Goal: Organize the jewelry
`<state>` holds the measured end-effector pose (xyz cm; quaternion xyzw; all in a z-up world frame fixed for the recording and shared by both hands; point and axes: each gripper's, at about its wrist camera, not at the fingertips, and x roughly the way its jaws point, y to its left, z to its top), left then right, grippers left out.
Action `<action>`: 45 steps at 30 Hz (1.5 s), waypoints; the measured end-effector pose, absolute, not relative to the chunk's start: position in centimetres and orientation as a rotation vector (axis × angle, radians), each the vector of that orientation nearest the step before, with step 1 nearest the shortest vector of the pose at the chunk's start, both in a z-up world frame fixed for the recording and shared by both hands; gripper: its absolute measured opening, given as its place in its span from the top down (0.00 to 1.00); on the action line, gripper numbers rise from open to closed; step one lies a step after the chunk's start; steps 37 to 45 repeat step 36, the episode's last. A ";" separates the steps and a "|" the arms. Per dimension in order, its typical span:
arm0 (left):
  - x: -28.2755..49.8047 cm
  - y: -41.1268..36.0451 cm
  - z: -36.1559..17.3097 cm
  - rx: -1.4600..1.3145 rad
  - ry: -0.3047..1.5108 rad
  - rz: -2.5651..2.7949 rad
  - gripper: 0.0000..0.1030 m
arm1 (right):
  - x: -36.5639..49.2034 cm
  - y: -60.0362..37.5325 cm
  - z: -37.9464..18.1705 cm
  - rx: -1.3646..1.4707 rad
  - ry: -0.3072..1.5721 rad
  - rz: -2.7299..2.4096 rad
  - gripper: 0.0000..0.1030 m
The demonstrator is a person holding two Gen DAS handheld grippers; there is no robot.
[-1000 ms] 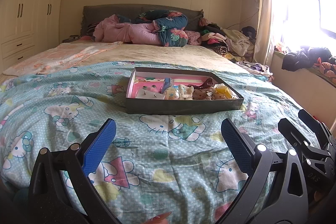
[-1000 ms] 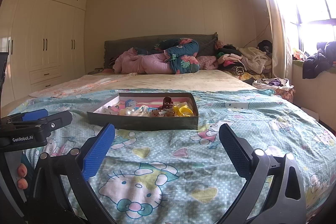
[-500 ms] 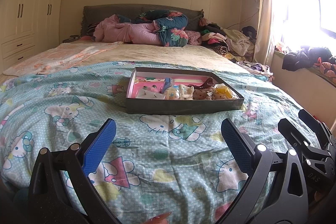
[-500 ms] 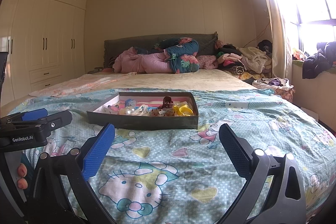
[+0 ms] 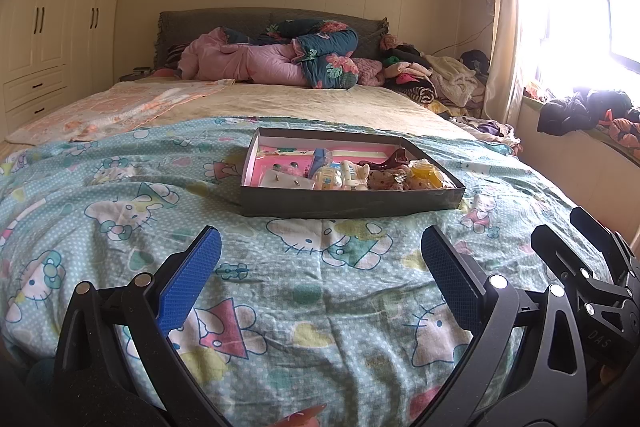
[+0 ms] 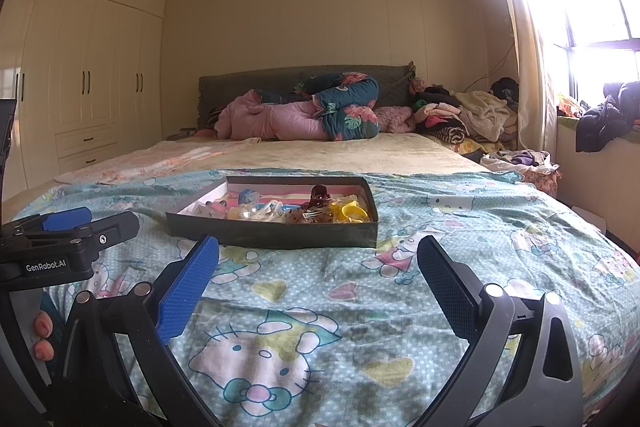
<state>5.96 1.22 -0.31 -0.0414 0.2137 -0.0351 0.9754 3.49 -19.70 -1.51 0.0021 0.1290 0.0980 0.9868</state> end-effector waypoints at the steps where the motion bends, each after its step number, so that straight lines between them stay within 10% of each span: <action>1: 6.0 1.2 -0.3 -0.082 0.432 -0.069 0.11 | 3.5 -19.7 -1.5 0.002 0.258 0.195 0.06; 45: 13.6 9.5 0.5 -0.081 0.556 0.244 0.11 | 11.8 -27.6 -0.3 0.125 0.415 -0.022 0.06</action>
